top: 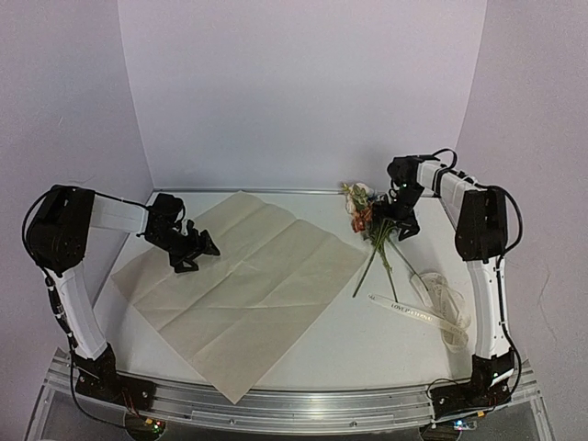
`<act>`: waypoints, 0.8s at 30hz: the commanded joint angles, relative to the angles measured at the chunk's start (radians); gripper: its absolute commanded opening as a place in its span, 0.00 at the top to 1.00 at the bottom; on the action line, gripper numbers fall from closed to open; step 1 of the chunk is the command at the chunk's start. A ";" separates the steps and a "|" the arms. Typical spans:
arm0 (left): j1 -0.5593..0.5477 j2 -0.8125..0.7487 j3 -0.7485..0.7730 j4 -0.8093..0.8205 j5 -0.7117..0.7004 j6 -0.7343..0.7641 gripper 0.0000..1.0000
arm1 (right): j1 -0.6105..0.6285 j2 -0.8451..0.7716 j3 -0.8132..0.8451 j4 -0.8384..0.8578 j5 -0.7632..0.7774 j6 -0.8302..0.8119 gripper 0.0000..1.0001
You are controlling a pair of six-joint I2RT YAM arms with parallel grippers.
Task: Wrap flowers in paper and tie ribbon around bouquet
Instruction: Pick up the fake flower from the center of the board.
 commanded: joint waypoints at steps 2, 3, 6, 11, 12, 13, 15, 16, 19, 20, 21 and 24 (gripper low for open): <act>0.002 0.013 0.011 -0.148 -0.050 0.026 0.13 | -0.005 0.108 0.131 -0.071 -0.001 -0.012 0.02; 0.002 0.010 0.016 -0.153 -0.049 0.027 0.13 | -0.005 0.112 0.141 -0.074 0.004 -0.008 0.02; 0.001 0.002 0.027 -0.157 -0.041 0.028 0.13 | -0.004 0.125 0.163 -0.082 0.021 0.017 0.02; 0.001 -0.008 0.045 -0.153 -0.020 0.024 0.13 | -0.006 0.142 0.175 -0.140 -0.006 0.114 0.05; 0.001 -0.009 0.050 -0.153 -0.018 0.024 0.13 | -0.006 0.149 0.182 -0.161 -0.018 0.137 0.09; 0.001 -0.009 0.054 -0.154 -0.016 0.024 0.13 | -0.007 0.151 0.180 -0.176 -0.030 0.159 0.12; 0.001 -0.011 0.061 -0.154 -0.011 0.026 0.13 | -0.006 0.144 0.157 -0.203 -0.054 0.193 0.17; 0.002 -0.014 0.062 -0.154 -0.009 0.026 0.13 | -0.006 0.136 0.133 -0.218 -0.060 0.201 0.19; 0.001 -0.020 0.060 -0.152 -0.005 0.032 0.13 | -0.005 0.088 0.034 -0.247 -0.028 0.212 0.22; 0.001 -0.022 0.058 -0.151 -0.005 0.034 0.13 | -0.005 0.071 -0.003 -0.248 -0.019 0.217 0.23; 0.001 -0.022 0.056 -0.150 -0.005 0.036 0.13 | -0.004 0.057 -0.034 -0.249 -0.015 0.221 0.24; 0.001 -0.022 0.049 -0.146 -0.001 0.040 0.13 | 0.007 0.031 -0.093 -0.252 -0.021 0.226 0.26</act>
